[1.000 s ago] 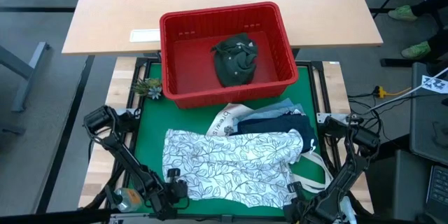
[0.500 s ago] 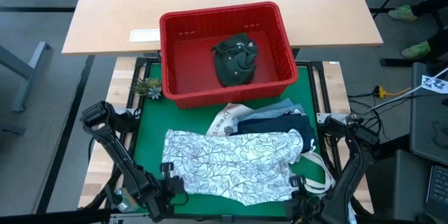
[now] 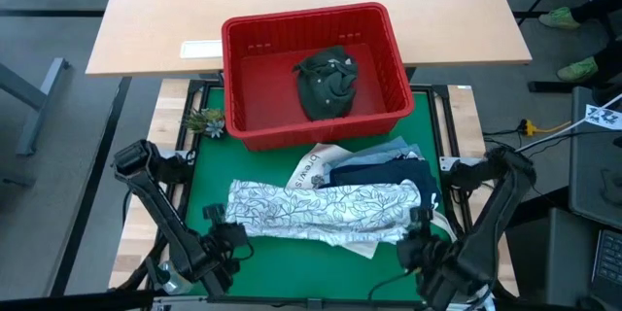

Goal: Fold laundry
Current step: Fold the patterned white shirt

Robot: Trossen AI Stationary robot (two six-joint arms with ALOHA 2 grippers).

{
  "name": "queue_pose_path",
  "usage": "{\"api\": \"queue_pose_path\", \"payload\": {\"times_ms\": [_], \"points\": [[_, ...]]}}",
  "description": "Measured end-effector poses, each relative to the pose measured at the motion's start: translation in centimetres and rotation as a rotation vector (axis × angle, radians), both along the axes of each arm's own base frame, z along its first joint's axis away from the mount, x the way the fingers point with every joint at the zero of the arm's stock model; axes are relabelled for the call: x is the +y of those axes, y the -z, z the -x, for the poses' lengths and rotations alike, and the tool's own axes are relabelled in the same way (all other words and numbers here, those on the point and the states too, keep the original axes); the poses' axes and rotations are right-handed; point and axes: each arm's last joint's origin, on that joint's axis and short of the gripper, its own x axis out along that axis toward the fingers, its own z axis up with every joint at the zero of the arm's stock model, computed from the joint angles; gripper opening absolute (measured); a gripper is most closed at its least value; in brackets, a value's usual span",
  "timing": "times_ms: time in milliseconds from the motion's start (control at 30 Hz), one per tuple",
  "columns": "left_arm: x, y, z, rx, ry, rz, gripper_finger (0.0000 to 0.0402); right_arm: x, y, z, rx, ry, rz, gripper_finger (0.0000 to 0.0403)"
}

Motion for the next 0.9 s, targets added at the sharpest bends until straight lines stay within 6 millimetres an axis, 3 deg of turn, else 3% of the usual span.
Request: {"api": "queue_pose_path", "payload": {"times_ms": [267, 500, 900], "points": [[2.2, -0.3, -1.4, -0.016, -0.070, -0.106, 0.0000, -4.2, -1.6, 0.5, -0.097, 0.127, -0.022, 0.0002], [4.8, 0.0, -3.0, 0.045, -0.094, -0.167, 0.0000, -7.7, 0.5, 0.0, -0.030, 0.228, 0.038, 0.0003], [8.3, 3.8, -3.6, 0.108, -0.191, -0.202, 0.0000, -11.7, 3.9, -0.3, 0.122, 0.329, 0.117, 0.0003]]}}
